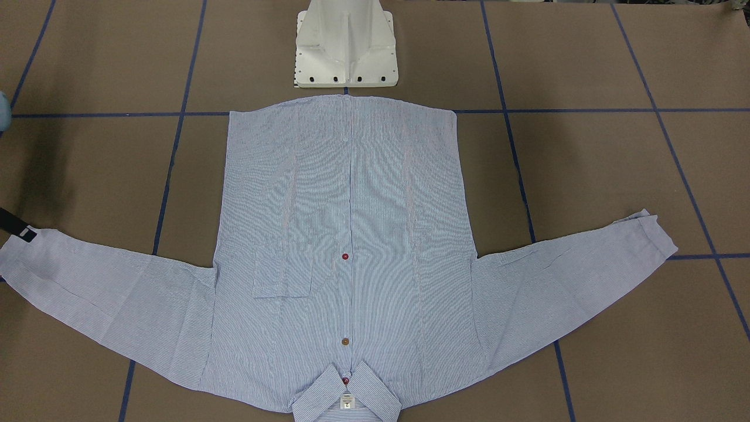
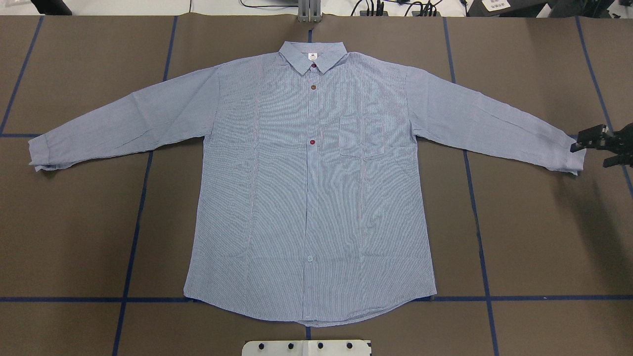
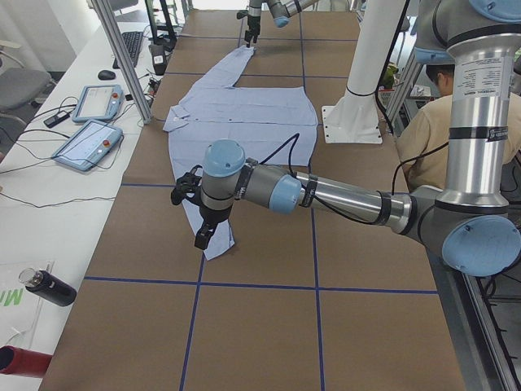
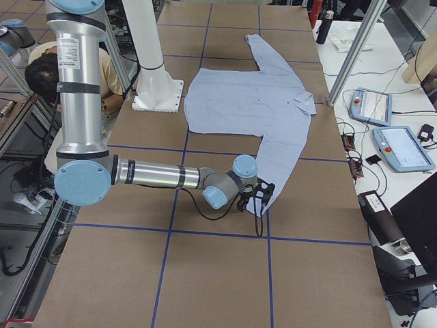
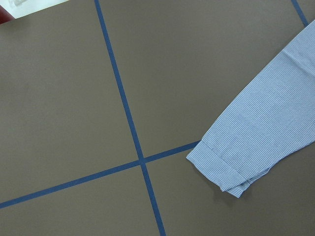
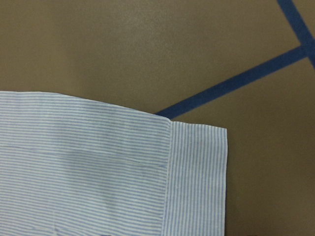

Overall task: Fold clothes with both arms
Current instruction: 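Lower the right gripper to the cuff of the sleeve nearest it and grasp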

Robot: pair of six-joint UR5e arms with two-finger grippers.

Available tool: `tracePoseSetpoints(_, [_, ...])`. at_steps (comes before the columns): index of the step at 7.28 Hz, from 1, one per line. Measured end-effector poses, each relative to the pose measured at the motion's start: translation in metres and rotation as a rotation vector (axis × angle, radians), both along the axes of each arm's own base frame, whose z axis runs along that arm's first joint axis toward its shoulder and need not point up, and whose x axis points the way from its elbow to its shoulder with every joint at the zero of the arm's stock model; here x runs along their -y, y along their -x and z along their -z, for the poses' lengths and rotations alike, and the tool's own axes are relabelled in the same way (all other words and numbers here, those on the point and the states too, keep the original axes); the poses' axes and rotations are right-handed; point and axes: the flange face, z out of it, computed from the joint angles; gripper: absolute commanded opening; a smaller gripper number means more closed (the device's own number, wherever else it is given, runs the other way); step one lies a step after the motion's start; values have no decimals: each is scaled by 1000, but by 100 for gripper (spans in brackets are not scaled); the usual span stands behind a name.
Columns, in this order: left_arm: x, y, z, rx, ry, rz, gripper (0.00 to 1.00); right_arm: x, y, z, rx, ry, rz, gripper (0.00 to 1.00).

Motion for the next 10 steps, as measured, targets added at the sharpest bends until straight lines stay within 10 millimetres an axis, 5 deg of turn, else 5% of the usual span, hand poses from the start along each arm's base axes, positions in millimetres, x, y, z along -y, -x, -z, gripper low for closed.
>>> tracePoseSetpoints(6, [0, -1, 2, -10, -2, -4, 100, -7, 2, -13, -7, 49, -26, 68])
tracePoseSetpoints(7, [0, -1, 2, -11, -1, -4, 100, -7, 2, -14, -7, 51, -28, 57])
tracePoseSetpoints(9, [0, -1, 2, -11, -1, -4, 100, -8, 0, -14, -7, 52, -31, 7])
tracePoseSetpoints(10, [0, -1, 3, -12, -3, -4, 100, -8, 0, -14, -7, 52, -31, 0])
